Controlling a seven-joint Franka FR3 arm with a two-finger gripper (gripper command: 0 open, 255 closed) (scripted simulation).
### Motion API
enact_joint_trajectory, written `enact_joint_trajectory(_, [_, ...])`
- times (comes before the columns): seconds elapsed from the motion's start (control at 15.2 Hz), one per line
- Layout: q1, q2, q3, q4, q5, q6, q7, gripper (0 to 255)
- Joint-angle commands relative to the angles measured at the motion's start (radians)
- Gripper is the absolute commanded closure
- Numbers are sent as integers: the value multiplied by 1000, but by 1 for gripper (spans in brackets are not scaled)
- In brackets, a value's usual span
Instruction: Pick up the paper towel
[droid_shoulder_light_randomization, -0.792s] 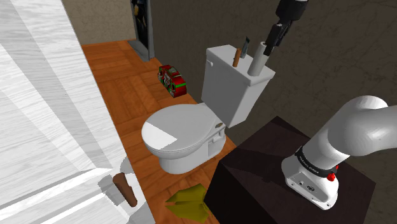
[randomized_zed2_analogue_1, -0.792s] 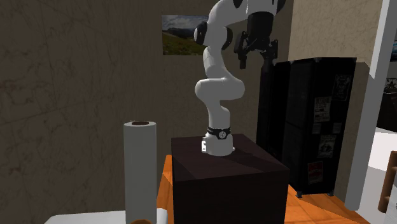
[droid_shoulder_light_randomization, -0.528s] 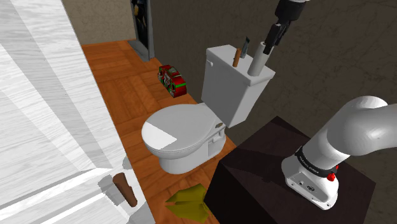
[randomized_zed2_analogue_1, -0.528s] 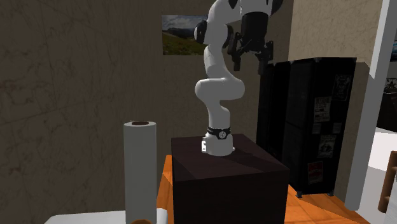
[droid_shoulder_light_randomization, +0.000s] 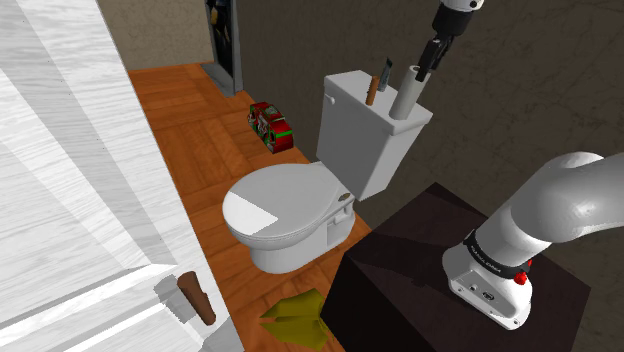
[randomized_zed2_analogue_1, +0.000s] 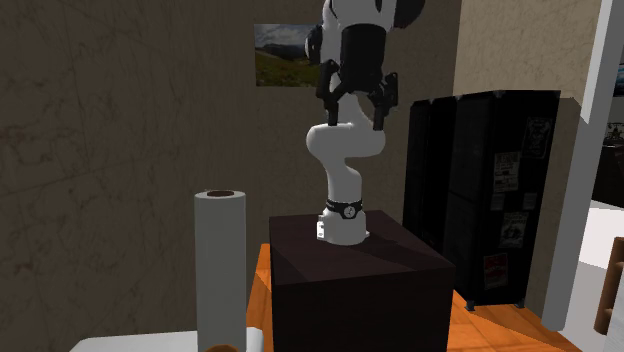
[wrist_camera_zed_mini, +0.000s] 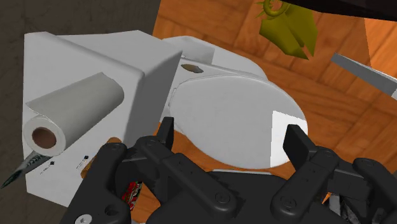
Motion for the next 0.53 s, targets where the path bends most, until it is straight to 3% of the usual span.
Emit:
enact_joint_trajectory(0.0, [-11, 61, -39, 29, -8, 38, -41, 0])
enact_joint_trajectory(0.46, [-38, 263, -161, 151, 9, 136, -185, 0])
